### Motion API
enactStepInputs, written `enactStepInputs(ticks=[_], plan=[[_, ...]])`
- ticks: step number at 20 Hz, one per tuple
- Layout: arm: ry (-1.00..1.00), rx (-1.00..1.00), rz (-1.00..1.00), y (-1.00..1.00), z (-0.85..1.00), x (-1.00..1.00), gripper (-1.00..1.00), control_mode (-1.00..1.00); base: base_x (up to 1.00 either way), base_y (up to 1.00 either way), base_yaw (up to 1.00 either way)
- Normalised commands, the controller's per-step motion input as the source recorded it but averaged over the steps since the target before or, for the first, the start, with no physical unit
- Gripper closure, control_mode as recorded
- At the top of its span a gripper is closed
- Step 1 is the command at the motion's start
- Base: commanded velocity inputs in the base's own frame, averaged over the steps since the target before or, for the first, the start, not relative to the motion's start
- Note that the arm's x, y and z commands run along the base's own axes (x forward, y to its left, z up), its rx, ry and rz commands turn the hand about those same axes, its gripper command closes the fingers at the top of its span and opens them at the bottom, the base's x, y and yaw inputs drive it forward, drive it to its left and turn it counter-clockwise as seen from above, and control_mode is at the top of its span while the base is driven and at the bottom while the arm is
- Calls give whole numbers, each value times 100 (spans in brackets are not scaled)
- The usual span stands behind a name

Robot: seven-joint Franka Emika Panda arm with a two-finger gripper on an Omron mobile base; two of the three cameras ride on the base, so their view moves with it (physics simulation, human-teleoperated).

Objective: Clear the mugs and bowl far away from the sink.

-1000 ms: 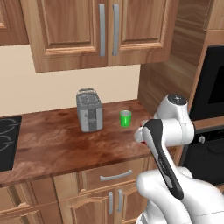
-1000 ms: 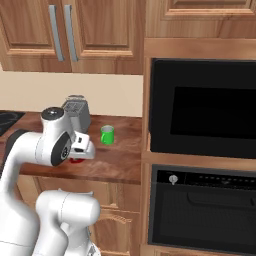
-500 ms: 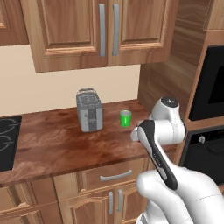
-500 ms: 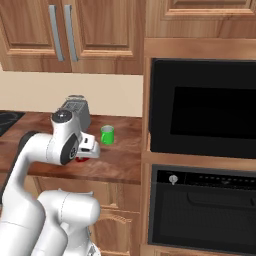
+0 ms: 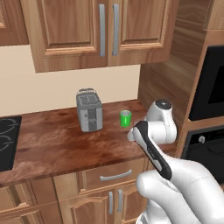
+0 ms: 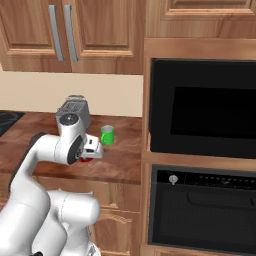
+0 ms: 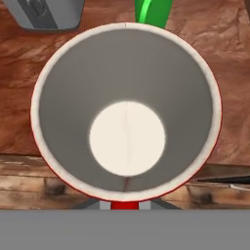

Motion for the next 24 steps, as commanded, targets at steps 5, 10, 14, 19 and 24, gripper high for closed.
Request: enactStepInputs(ticks=[5,10,14,19,24], plan=[[3,-1,0,7,-24,40,100,-100,0,0,0],[4,0,0,4,-28,33,100,-100,0,0,0],[6,0,0,5,-35,34,100,-100,0,0,0],[4,0,0,1,-32,37,100,-100,0,0,0],[3,0,0,0,-32,37,100,-100,0,0,0]])
